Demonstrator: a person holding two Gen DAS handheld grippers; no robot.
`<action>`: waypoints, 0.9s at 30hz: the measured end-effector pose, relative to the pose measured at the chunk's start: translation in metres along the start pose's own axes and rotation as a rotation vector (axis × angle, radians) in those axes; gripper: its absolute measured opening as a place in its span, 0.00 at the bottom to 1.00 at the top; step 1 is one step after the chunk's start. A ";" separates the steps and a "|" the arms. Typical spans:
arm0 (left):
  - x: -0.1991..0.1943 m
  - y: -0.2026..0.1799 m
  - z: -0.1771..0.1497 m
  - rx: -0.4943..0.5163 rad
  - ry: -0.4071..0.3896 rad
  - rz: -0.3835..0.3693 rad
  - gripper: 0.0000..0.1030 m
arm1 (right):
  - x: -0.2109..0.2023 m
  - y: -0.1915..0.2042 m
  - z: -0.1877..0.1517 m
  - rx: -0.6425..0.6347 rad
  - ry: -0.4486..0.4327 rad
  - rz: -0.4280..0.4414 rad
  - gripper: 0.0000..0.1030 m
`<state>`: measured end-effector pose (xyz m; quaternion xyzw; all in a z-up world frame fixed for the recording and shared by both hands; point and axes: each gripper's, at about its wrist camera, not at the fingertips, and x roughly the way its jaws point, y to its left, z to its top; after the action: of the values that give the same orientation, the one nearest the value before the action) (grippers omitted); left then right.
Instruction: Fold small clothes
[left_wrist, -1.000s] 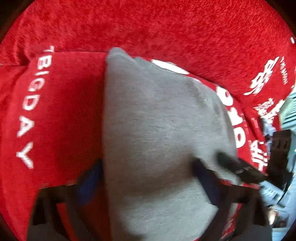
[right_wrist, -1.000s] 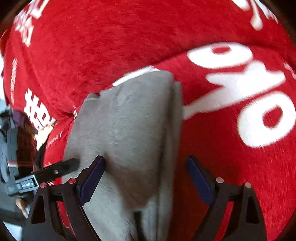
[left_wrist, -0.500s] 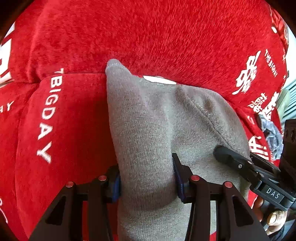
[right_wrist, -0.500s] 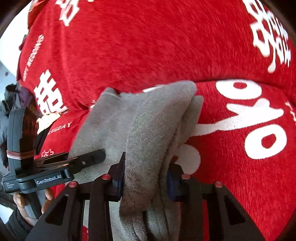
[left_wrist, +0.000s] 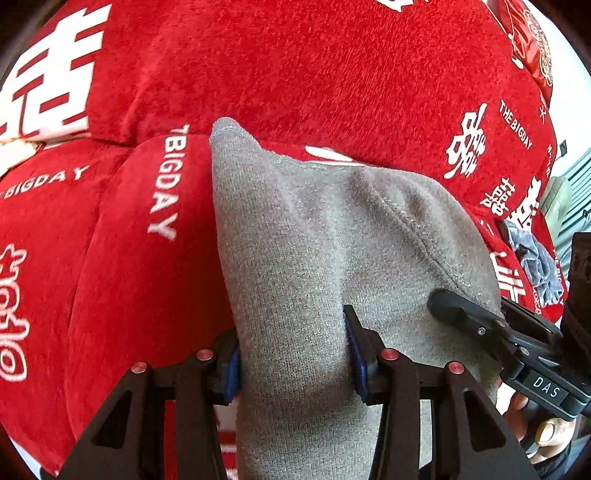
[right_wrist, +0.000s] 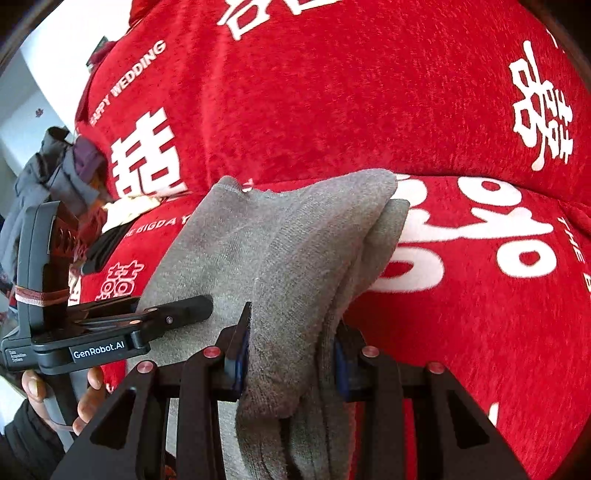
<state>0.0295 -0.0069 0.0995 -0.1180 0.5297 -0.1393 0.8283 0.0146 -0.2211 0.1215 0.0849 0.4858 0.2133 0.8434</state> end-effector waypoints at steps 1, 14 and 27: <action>-0.002 0.001 -0.007 0.002 0.000 0.002 0.46 | -0.001 0.004 -0.005 -0.002 0.001 0.000 0.38; 0.004 0.024 -0.076 0.005 -0.026 0.037 0.48 | 0.017 0.026 -0.071 -0.011 0.050 -0.005 0.38; -0.034 0.030 -0.088 0.050 -0.170 0.215 0.88 | -0.005 0.010 -0.087 -0.026 -0.014 -0.157 0.65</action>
<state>-0.0613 0.0288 0.0816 -0.0513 0.4637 -0.0526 0.8829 -0.0648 -0.2195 0.0846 0.0371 0.4821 0.1523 0.8620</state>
